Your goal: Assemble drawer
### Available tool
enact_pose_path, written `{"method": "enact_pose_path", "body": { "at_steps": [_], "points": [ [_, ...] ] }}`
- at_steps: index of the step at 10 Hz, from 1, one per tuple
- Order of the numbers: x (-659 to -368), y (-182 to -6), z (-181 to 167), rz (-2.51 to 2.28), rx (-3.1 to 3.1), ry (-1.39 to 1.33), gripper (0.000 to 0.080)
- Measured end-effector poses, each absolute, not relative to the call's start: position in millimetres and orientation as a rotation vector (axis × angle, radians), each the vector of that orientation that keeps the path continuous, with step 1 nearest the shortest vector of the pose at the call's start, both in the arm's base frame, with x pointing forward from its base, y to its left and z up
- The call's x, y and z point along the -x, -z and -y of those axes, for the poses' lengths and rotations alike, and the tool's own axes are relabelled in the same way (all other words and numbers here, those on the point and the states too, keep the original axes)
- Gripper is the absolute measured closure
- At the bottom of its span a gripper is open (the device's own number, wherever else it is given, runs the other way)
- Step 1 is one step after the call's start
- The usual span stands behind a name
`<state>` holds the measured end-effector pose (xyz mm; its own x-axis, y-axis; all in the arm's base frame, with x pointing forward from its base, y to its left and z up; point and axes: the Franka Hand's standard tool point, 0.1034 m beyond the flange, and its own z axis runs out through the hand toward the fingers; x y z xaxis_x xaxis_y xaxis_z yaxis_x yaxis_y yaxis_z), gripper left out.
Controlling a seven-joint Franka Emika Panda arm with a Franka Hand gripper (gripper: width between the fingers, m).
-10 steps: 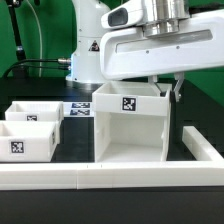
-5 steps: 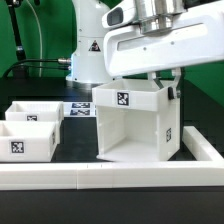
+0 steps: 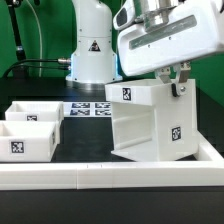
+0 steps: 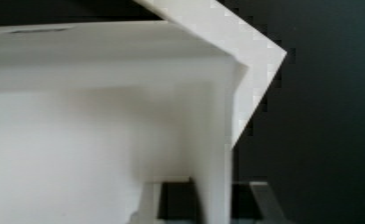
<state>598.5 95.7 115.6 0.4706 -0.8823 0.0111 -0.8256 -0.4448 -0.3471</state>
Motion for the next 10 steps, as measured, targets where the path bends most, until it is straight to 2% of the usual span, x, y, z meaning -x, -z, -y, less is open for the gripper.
{"method": "enact_pose_path", "body": {
  "at_steps": [5,10],
  "points": [
    [-598,-113.8,-83,-1.811,2.129,0.145,0.0749],
    [-602,-113.1,-83,-1.82,2.116,0.131,0.0749]
  ]
}}
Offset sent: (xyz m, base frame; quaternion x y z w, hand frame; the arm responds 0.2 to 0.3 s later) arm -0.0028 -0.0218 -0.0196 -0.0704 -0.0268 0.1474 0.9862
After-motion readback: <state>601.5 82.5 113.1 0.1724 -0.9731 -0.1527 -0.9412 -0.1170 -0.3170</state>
